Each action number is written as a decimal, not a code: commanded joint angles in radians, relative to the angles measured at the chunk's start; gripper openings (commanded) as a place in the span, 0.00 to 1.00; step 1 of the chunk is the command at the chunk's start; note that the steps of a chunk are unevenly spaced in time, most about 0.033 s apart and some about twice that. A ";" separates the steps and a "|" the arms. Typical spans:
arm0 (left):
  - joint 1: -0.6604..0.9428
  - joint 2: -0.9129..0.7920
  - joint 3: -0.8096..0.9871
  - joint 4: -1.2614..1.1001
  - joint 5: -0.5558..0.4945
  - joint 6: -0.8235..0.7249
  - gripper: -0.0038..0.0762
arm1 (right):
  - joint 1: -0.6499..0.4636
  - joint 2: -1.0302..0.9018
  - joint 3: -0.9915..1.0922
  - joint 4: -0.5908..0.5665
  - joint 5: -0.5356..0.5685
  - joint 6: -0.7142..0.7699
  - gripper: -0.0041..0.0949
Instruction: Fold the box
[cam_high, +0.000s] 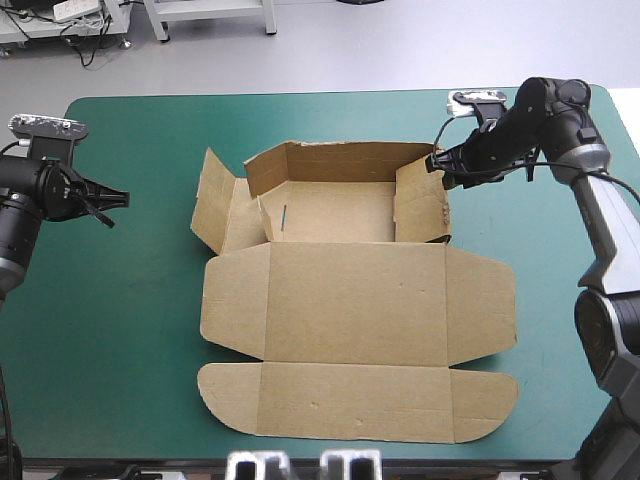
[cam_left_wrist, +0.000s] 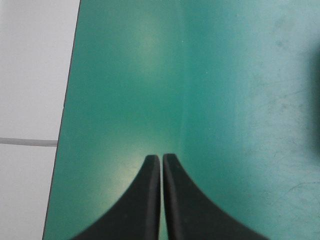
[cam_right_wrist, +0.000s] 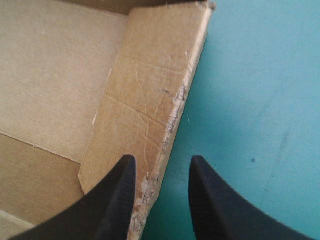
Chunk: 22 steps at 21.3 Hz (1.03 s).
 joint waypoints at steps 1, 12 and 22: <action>0.000 -0.029 -0.029 0.016 -0.036 0.002 0.05 | -0.007 -0.014 -0.017 0.038 0.006 -0.019 0.37; 0.000 -0.021 -0.029 0.016 -0.071 0.002 0.05 | -0.007 0.178 -0.017 0.162 -0.004 -0.111 0.02; 0.290 0.044 -0.073 -0.354 -0.246 0.100 0.06 | -0.169 -0.044 -0.130 0.500 0.009 -0.218 0.02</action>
